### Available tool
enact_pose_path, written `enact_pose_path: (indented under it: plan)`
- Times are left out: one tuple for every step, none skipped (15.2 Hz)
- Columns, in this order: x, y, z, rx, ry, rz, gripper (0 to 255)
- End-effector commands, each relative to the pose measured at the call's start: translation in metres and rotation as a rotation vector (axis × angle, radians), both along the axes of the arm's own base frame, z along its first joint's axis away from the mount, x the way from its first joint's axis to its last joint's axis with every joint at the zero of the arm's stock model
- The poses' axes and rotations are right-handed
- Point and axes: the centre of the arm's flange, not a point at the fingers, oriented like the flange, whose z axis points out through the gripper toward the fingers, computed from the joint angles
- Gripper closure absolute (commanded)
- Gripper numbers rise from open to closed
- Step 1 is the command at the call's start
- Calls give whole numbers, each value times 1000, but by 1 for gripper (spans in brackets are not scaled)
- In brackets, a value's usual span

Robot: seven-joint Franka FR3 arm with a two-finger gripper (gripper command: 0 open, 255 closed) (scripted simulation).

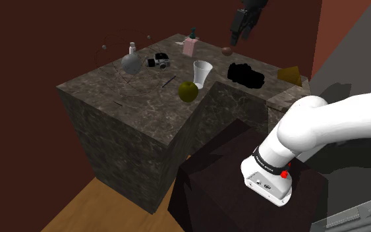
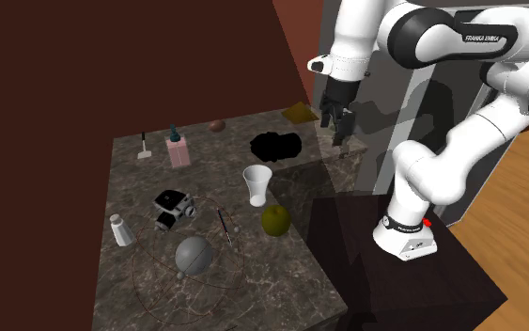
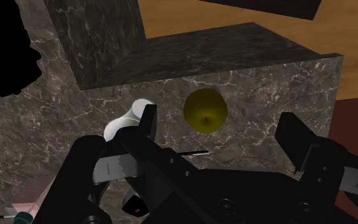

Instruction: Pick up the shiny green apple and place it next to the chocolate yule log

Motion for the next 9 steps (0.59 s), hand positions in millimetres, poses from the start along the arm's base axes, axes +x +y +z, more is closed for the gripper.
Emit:
enact_pose_path:
  plan:
    - [0,0,0,0,0,0,0]
    - [7,4,-10,-4,-2,-7,0]
    - [14,7,-21,-8,-4,-14,0]
    - [22,11,-31,-12,-7,-21,0]
    - [29,14,-42,-16,-9,-29,0]
    - [37,18,-52,-20,-11,-36,0]
    - [44,21,-63,-24,-13,-43,0]
    - [52,24,-73,-28,-15,-50,0]
    - [59,27,-84,-32,-18,-57,0]
